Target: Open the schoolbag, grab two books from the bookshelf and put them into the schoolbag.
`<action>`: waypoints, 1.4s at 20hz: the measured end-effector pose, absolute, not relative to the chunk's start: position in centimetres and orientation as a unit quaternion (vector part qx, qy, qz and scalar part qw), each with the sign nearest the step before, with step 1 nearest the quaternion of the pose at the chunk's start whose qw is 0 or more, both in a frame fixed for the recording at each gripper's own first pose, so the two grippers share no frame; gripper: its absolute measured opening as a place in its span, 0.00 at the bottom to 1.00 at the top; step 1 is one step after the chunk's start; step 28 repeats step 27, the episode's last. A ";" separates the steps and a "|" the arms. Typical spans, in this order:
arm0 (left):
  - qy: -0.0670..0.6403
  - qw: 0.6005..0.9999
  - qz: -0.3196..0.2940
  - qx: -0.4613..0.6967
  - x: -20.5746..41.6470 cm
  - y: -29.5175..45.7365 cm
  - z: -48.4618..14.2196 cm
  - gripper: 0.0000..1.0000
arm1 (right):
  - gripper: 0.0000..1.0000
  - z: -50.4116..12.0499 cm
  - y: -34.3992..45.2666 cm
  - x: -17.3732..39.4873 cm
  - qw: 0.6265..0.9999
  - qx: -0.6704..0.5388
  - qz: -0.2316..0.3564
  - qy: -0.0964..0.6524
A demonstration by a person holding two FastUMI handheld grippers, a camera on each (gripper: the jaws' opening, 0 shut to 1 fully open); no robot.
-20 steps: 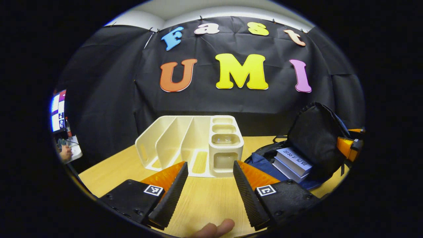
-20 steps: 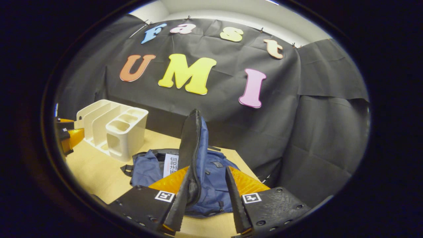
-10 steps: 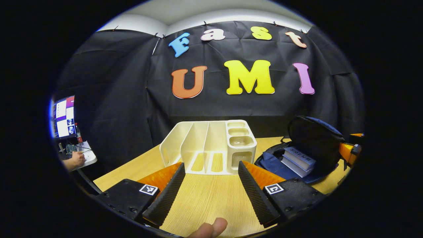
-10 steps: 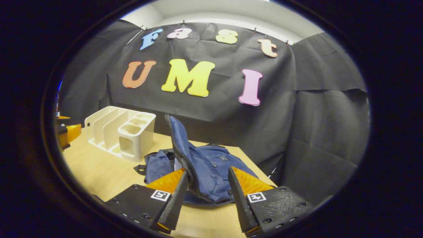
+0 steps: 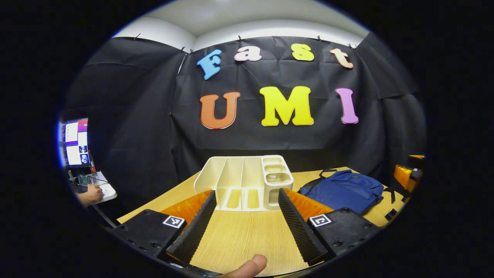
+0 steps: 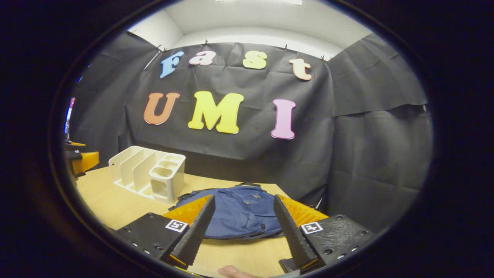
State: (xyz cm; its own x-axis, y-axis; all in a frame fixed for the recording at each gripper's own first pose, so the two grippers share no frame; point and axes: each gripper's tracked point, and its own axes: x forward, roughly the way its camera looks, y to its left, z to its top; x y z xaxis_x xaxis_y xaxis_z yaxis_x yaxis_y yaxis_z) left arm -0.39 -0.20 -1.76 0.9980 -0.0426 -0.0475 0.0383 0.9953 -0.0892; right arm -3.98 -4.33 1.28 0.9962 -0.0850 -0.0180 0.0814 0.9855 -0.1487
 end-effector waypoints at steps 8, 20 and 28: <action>0.010 0.996 -0.049 -0.073 -1.8 0.3 -0.5 1.00 | 0.95 5.6 -3.8 -8.3 0.996 -0.064 -0.048 -0.038; 0.016 0.996 -0.048 -0.074 -2.5 1.6 -0.5 1.00 | 0.95 6.9 -4.1 -8.7 0.996 -0.055 -0.060 -0.039; 0.019 0.996 -0.053 -0.074 -2.3 1.3 -0.7 1.00 | 0.95 6.2 -4.5 -8.3 0.996 -0.053 -0.060 -0.028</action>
